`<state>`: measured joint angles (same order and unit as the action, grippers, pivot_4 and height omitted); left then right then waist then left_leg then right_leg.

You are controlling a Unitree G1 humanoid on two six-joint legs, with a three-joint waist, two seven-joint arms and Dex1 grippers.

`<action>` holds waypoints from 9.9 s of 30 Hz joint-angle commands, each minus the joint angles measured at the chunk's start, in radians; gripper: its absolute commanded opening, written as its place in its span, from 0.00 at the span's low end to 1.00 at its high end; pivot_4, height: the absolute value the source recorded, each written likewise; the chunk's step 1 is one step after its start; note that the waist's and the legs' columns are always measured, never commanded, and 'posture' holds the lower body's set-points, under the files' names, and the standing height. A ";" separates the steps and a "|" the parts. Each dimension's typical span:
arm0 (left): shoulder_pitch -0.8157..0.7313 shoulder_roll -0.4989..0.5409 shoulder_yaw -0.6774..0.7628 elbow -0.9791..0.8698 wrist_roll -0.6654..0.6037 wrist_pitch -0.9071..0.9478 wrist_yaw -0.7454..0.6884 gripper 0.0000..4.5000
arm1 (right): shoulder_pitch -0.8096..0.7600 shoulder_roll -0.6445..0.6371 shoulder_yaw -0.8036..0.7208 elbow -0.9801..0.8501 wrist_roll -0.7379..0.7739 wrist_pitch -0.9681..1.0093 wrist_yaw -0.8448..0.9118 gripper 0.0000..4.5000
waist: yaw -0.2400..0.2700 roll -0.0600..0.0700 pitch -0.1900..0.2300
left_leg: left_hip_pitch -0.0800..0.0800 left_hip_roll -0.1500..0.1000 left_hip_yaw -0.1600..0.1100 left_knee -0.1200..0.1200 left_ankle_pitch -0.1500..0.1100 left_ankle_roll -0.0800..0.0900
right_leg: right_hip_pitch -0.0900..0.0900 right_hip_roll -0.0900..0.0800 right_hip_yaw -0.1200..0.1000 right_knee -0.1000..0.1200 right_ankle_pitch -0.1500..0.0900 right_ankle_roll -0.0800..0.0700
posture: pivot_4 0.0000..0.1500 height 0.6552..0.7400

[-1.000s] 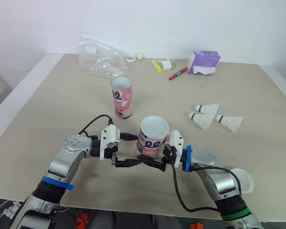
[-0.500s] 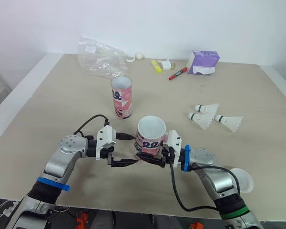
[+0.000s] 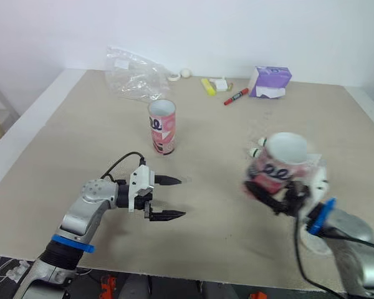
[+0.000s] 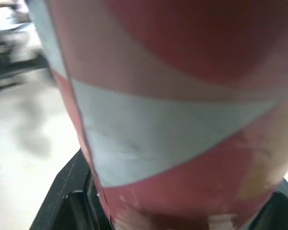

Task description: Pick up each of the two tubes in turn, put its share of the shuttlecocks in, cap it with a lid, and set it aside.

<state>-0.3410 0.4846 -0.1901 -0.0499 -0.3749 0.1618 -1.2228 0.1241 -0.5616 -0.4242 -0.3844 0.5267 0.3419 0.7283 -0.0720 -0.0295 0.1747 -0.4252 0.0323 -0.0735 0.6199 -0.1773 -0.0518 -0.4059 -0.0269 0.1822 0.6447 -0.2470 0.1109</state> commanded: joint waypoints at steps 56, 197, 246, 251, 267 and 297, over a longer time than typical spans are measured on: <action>-0.013 -0.073 -0.029 -0.053 -0.024 -0.026 0.036 1.00 | 0.236 0.030 -0.423 0.296 0.021 -0.070 -0.344 0.99 | -0.022 0.011 -0.001 | 0.002 -0.001 0.001 0.000 0.000 0.000 | 0.001 -0.001 0.002 0.000 0.000 0.000 | 1.00 1.00; -0.544 0.060 -0.283 0.166 0.383 0.170 -0.212 0.65 | -0.091 -0.153 0.196 -0.215 0.190 -0.051 0.259 1.00 | -0.003 0.001 0.004 | -0.002 -0.001 -0.006 0.001 0.001 -0.002 | 0.000 0.002 -0.001 0.002 0.001 0.005 | 1.00 1.00; -0.566 0.048 -0.343 0.115 0.434 0.231 -0.221 0.65 | -0.366 0.001 0.157 0.391 -0.007 0.104 -0.132 1.00 | -0.005 0.004 0.004 | -0.001 -0.002 -0.006 0.001 0.001 -0.001 | 0.001 0.002 -0.001 0.004 0.001 0.005 | 1.00 1.00; -0.559 0.046 -0.344 0.115 0.435 0.227 -0.216 0.65 | -0.418 0.010 0.163 0.464 -0.018 0.114 -0.141 0.94 | -0.005 0.004 0.004 | -0.001 -0.002 -0.006 0.001 0.001 -0.001 | 0.001 0.002 -0.001 0.004 0.001 0.005 | 1.00 1.00; -0.554 0.044 -0.344 0.141 0.436 0.214 -0.204 0.64 | -0.459 -0.002 0.169 0.408 -0.030 0.110 -0.090 0.00 | -0.004 0.005 0.004 | -0.001 -0.002 -0.006 0.002 0.001 -0.001 | 0.001 0.002 -0.001 0.004 0.002 0.005 | 1.00 1.00; -0.577 0.005 -0.340 0.232 0.429 0.242 -0.202 0.64 | -0.378 -0.443 0.261 -0.175 -0.162 -0.322 0.377 0.00 | -0.001 0.005 0.004 | -0.001 -0.003 -0.006 0.010 0.001 -0.001 | 0.006 0.000 -0.002 0.003 0.000 0.003 | 1.00 1.00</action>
<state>-0.9144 0.4910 -0.5193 0.1871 0.0420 0.3994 -1.4274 -0.2371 -1.0084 -0.1581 -0.5460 0.3698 0.0362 1.1121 -0.0726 -0.0244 0.1782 -0.4261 0.0292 -0.0800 0.6296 -0.1766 -0.0526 -0.4000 -0.0267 0.1802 0.6480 -0.2470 0.1140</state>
